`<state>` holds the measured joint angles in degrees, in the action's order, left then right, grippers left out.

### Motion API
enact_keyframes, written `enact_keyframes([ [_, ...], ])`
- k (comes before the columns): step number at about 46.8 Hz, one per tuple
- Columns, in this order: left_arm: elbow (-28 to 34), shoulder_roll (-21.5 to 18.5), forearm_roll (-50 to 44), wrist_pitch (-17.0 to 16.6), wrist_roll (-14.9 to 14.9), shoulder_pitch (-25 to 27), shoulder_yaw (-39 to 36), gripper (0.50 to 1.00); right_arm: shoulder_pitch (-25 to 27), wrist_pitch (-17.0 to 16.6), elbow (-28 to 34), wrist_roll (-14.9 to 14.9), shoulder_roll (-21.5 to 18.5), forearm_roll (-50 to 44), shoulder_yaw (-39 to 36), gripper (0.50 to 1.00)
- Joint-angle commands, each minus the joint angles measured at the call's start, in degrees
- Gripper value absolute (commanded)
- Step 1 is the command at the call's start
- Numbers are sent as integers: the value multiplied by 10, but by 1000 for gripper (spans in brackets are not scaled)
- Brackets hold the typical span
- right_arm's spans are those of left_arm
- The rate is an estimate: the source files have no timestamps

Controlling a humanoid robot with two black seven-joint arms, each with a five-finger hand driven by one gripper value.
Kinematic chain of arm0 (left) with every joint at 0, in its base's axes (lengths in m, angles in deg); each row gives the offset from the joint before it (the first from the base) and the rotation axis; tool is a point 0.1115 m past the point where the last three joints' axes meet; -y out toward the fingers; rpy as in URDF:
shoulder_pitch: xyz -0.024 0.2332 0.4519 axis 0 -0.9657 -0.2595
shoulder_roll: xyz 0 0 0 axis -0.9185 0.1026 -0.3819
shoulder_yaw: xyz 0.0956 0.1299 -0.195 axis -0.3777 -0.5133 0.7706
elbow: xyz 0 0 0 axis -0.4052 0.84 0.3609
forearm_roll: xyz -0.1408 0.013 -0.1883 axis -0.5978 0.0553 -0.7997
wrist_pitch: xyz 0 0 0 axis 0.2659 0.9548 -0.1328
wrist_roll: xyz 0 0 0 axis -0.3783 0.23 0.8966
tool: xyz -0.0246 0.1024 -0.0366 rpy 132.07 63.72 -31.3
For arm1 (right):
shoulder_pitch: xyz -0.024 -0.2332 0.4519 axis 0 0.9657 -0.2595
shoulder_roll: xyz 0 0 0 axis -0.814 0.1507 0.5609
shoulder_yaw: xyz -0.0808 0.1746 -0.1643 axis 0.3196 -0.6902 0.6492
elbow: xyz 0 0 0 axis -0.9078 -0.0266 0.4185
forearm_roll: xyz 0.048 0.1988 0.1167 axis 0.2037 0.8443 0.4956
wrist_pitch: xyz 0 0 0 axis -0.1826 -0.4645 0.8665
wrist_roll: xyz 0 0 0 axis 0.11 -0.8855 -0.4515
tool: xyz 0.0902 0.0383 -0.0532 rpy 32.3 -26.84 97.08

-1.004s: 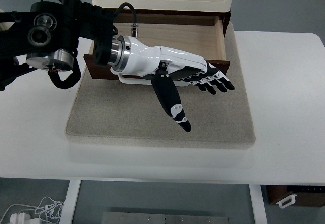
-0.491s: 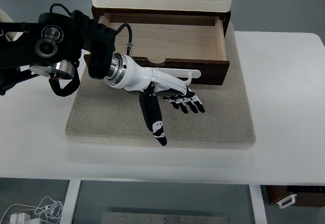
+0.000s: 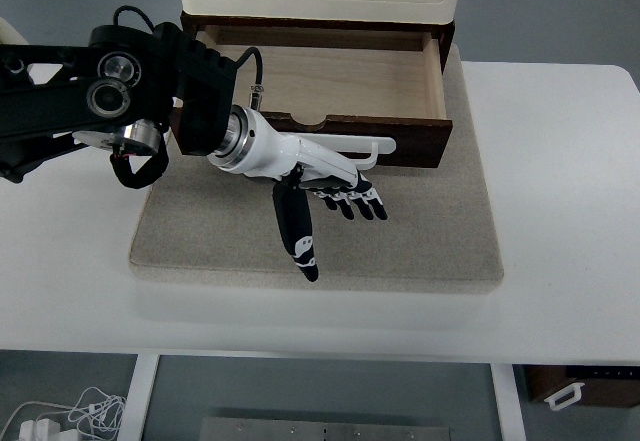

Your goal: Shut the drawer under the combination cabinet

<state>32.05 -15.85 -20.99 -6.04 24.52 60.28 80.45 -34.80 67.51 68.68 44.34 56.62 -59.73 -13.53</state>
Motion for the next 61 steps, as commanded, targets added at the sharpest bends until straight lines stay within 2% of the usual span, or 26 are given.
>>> enact_keyframes([
  [1, -4, -1, 1, 0, 0, 0, 0, 999, 0, 1, 0, 0, 0, -1, 0, 952],
  [19, -51, 1, 1, 2, 0, 2, -5, 999, 0, 1, 0, 0, 0, 0, 0, 952],
  [61, -89, 4, 1, 16, 0, 18, -11, 999, 0, 0, 0, 0, 0, 0, 0, 952],
])
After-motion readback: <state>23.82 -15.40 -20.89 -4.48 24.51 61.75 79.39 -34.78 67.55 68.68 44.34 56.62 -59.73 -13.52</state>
